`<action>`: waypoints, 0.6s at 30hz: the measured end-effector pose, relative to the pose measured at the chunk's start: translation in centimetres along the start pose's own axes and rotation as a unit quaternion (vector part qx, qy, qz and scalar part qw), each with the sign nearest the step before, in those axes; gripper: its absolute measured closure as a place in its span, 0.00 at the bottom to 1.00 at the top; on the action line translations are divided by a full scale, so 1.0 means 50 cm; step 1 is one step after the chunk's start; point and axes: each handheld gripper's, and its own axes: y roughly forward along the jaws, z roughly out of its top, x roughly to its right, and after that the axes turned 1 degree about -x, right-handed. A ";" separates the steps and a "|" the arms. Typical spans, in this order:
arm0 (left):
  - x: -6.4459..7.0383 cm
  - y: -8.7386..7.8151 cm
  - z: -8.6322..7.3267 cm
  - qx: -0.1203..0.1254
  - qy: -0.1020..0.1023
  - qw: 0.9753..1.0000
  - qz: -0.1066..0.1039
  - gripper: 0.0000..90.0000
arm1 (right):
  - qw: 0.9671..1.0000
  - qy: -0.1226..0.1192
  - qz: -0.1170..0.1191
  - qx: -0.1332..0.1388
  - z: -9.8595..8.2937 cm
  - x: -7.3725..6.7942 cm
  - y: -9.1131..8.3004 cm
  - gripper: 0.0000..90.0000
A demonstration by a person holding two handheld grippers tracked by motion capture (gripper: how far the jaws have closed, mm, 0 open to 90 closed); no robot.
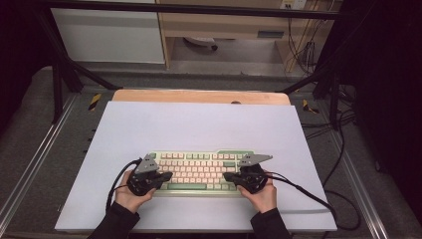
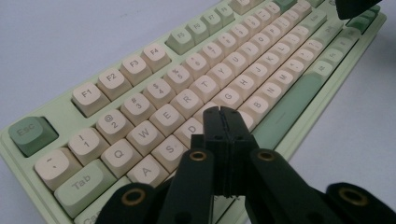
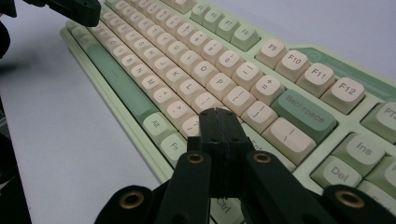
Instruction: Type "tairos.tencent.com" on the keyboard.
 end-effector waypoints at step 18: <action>-0.008 0.001 0.023 -0.002 0.002 1.000 0.009 1.00 | 1.000 0.000 -0.001 0.000 0.001 0.000 -0.002 1.00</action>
